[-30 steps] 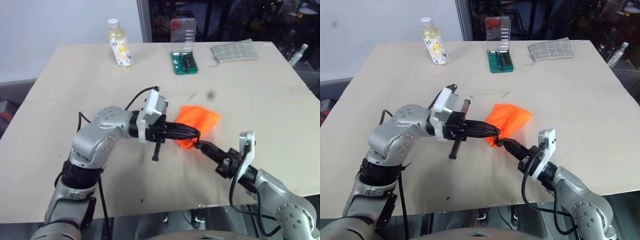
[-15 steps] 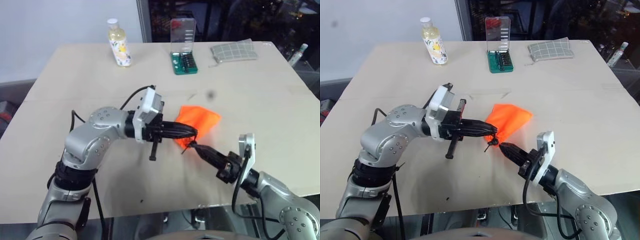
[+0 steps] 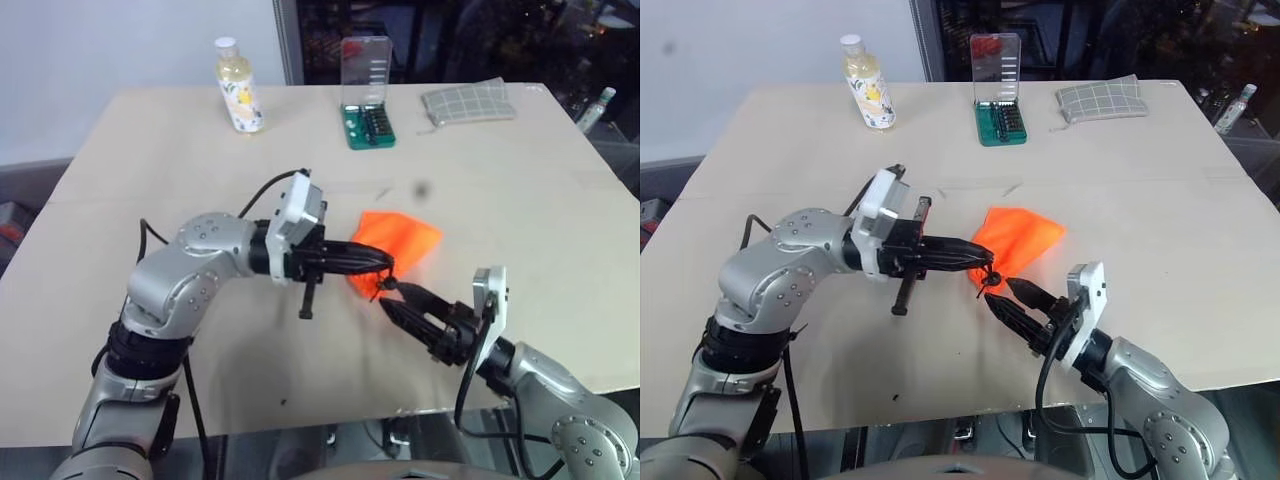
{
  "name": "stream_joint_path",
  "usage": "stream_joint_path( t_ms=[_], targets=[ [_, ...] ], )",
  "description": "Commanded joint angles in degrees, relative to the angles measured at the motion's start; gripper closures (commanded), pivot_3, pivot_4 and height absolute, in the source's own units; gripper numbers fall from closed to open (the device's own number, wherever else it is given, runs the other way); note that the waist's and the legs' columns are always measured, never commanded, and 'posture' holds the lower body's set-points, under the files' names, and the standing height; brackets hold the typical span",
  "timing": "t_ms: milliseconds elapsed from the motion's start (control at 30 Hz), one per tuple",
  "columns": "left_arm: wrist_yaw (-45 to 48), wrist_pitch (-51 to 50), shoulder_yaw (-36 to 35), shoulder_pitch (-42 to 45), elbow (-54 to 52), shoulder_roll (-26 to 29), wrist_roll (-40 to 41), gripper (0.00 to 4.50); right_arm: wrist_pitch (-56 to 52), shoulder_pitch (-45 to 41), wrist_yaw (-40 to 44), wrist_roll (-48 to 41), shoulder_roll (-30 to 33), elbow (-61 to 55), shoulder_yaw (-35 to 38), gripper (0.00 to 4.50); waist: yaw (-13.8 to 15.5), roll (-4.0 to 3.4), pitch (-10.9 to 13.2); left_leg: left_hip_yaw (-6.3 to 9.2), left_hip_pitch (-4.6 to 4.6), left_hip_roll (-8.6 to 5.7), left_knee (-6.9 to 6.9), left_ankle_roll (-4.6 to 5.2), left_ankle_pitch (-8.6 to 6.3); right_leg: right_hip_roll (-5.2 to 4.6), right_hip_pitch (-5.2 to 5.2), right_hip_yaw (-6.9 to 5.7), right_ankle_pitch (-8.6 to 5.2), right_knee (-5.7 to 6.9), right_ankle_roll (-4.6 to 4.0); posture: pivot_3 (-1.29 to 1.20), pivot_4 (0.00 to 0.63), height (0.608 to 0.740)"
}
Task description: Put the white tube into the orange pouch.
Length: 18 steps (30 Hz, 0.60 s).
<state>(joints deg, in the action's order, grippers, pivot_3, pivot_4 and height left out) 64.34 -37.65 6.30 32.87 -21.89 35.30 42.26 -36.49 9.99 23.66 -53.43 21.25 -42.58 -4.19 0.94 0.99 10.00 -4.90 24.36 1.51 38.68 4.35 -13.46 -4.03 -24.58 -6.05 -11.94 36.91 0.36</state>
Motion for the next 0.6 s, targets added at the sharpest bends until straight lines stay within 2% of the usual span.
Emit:
stream_joint_path(
  t_ms=[33, 267, 600],
  targets=[
    [-1.4, -0.3, 0.7, 2.4, 0.0, -1.4, -0.4, 4.5, 1.0, -0.8, 0.8, -1.8, -0.2, -2.5, -0.1, 1.9, 0.0, 0.0, 0.0, 0.0, 0.0, 0.0, 0.0, 0.0, 0.0, 0.0, 0.0, 0.0, 0.0, 0.0, 0.0, 0.0, 0.15, 0.74],
    [-1.2, 1.1, 3.3, 3.7, 2.9, -3.6, -3.3, 4.5, 1.1, -2.6, -0.6, -2.4, -0.7, -2.0, 0.3, 1.9, 0.0, 0.0, 0.0, -0.02, -0.02, -0.01, 0.0, 0.0, 0.0, 0.09, 0.01, 0.02, 0.0, 0.0, 0.0, 0.0, 0.15, 0.74],
    [1.0, 4.1, 3.2, 1.5, 4.1, -3.7, -5.2, 4.5, 0.9, -3.8, -1.8, -3.3, -1.4, -1.4, 1.0, 1.9, 0.0, 0.0, 0.0, -0.03, -0.02, -0.01, 0.0, -0.01, 0.01, 0.02, 0.01, 0.04, 0.0, 0.0, 0.0, 0.0, 0.15, 0.74]
  ],
)
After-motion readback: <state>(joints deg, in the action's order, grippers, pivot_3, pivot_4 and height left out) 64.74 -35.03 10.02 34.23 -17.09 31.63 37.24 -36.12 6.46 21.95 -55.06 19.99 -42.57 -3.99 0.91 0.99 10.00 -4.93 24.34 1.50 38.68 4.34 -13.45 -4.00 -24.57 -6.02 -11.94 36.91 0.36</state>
